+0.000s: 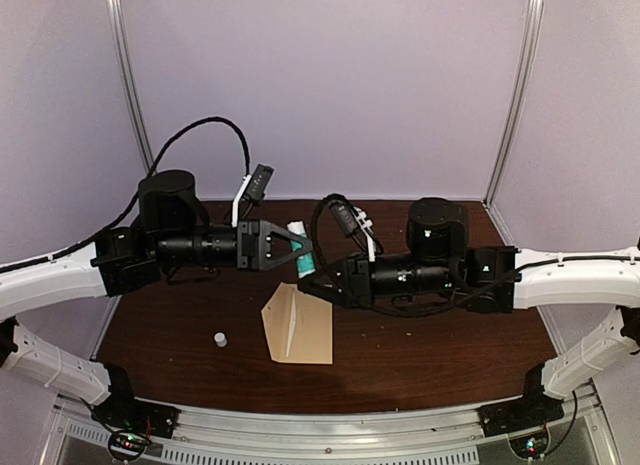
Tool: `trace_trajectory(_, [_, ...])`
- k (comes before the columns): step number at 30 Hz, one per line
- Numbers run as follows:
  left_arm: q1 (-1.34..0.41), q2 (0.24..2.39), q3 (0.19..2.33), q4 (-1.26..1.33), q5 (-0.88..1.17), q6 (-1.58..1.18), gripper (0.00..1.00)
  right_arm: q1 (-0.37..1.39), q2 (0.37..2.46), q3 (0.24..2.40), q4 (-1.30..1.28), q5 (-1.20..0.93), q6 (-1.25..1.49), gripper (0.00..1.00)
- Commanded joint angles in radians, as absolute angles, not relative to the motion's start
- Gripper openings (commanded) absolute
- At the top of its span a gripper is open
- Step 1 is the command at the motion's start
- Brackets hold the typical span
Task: Place the letter into the envelope and seal it
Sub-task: Unscrew the solid glue.
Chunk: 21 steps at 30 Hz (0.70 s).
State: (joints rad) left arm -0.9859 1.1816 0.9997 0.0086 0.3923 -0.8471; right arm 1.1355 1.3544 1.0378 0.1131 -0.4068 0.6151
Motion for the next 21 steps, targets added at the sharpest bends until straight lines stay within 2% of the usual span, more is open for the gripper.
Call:
trace_trajectory(1, [-0.992, 1.147, 0.960, 0.124, 0.575, -0.786, 0.00, 1.112, 1.335, 1.005, 0.442, -0.663, 0.742, 0.00])
trace_trajectory(8, [-0.992, 1.138, 0.939, 0.192, 0.615, -0.791, 0.00, 1.104, 1.351, 0.993, 0.526, -0.738, 0.796, 0.02])
trace_trajectory(10, [-0.992, 1.142, 0.947, 0.175, 0.559, -0.803, 0.00, 1.105, 1.344, 0.988, 0.517, -0.728, 0.789, 0.07])
trace_trajectory(15, [-0.976, 1.150, 0.999, 0.082, 0.376, -0.835, 0.00, 1.102, 1.290, 1.022, 0.292, -0.537, 0.651, 0.48])
trace_trajectory(19, [-0.958, 1.155, 1.009, 0.067, 0.305, -0.884, 0.00, 1.105, 1.260, 1.092, 0.020, -0.332, 0.521, 0.69])
trace_trajectory(21, [-0.953, 1.157, 1.018, 0.030, 0.262, -0.903, 0.00, 1.115, 1.253, 1.114, -0.080, -0.240, 0.479, 0.73])
